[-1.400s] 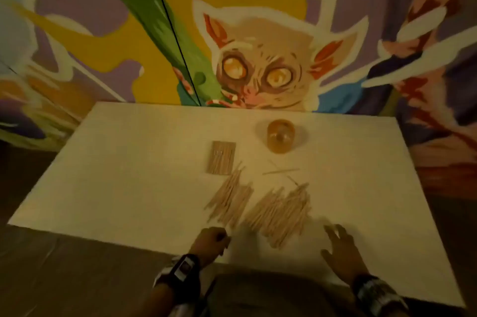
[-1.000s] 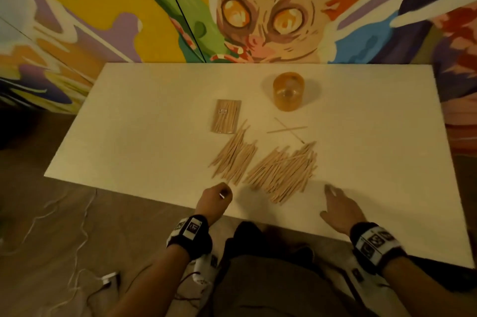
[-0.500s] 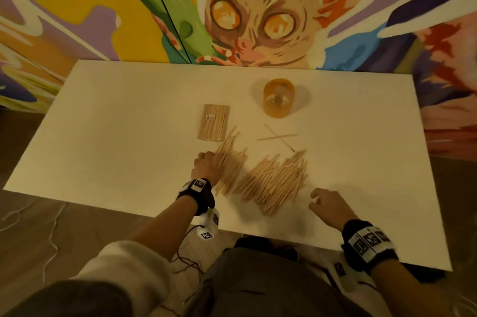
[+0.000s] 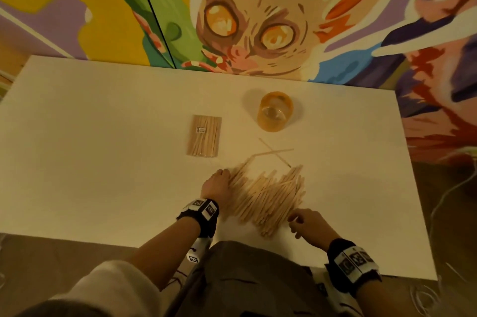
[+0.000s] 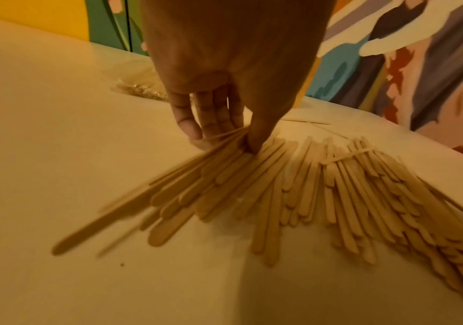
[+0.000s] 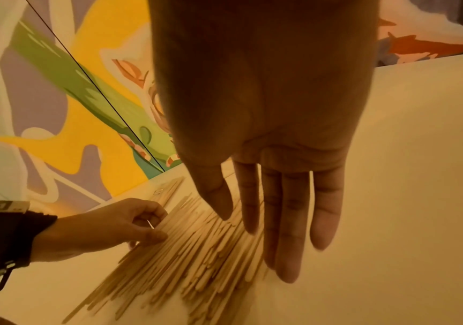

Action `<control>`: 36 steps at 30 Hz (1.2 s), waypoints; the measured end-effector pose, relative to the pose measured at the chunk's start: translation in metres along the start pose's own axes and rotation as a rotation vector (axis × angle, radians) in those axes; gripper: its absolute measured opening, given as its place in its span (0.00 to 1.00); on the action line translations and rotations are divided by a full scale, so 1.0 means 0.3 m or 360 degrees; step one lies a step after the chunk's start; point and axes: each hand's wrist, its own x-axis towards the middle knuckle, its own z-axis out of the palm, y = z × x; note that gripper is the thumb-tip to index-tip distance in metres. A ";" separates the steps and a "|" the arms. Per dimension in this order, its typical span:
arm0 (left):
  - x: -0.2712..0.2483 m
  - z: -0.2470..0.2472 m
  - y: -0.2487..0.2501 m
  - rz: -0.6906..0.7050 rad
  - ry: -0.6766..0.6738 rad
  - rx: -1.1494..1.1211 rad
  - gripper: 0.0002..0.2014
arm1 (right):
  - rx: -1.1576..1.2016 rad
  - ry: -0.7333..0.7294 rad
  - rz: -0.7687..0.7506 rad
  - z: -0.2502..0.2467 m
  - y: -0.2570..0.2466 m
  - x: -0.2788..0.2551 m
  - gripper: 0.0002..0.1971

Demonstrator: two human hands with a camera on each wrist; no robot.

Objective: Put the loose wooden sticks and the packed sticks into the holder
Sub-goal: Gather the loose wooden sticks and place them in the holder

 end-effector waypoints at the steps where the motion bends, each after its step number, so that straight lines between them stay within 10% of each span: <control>1: 0.000 0.003 -0.004 0.0037 -0.0031 -0.0021 0.17 | 0.0014 -0.0004 -0.0005 0.002 -0.015 0.006 0.09; 20: -0.040 -0.160 -0.051 0.0207 -0.0389 -0.0702 0.06 | 0.0550 0.0169 -0.0162 -0.142 -0.181 0.153 0.07; 26: -0.096 -0.160 0.079 0.0422 -0.0460 -0.0506 0.15 | 0.1125 0.0225 -0.0103 -0.139 -0.266 0.170 0.16; 31: -0.128 -0.144 0.152 0.0575 -0.0467 -0.0406 0.06 | 0.0884 0.0041 -0.0287 -0.082 -0.294 0.125 0.15; 36: -0.129 -0.146 0.154 0.0386 -0.0388 -0.0369 0.23 | 0.0875 0.0007 -0.0310 -0.008 -0.331 0.108 0.10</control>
